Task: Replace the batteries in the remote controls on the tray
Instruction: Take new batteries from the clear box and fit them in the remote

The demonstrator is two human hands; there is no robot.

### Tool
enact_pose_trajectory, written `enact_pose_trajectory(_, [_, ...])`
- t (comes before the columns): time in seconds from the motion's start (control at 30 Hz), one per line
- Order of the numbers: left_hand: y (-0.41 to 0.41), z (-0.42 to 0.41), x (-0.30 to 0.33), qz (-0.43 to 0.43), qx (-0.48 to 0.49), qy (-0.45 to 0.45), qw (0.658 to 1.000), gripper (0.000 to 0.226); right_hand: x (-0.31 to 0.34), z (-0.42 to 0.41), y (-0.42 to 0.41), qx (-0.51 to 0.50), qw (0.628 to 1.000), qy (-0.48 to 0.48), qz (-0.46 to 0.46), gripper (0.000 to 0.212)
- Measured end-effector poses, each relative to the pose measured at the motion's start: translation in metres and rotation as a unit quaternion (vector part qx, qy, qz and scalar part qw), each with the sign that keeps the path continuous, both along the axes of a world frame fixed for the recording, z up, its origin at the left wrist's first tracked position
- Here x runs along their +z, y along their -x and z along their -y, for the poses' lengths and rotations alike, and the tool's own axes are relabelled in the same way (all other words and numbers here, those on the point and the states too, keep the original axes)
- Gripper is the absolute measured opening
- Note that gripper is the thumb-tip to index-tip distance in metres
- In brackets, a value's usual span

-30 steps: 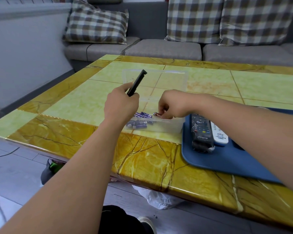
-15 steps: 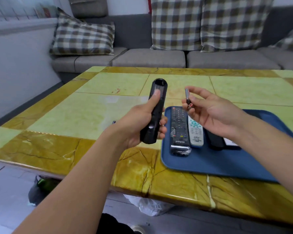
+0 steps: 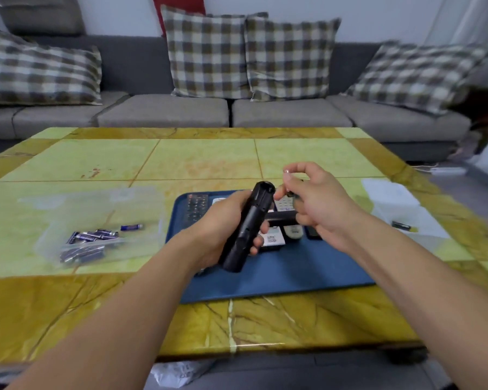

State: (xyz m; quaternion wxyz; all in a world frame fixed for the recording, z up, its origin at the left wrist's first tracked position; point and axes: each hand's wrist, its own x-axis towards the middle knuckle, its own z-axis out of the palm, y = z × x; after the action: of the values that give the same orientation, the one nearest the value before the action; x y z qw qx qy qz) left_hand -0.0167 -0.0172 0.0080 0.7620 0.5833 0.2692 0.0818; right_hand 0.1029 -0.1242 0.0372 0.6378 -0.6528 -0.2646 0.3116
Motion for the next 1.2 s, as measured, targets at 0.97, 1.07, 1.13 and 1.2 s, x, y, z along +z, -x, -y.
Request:
enact_pose_trajectory(0.97, [-0.063,0.04,-0.012,0.053,0.025,-0.034,0.998,0.031,-0.033,-0.008,-0.053,-0.104,0.981,-0.05,0.155,0.024])
enact_pose_trajectory(1.07, [-0.06,0.036,-0.013,0.051,0.036,-0.135,0.989,0.036,-0.035,-0.014,-0.051,-0.106,0.979,-0.053,0.163,0.024])
enact_pose_trajectory(1.13, [-0.058,0.034,-0.015,0.041,0.043,-0.19,0.98,0.039,-0.038,-0.017,-0.048,-0.114,0.972,-0.057,0.195,0.023])
enact_pose_trajectory(1.2, [-0.057,0.033,-0.015,0.048,0.056,-0.205,0.976,0.038,-0.042,-0.02,-0.043,-0.123,0.96,-0.072,0.24,0.024])
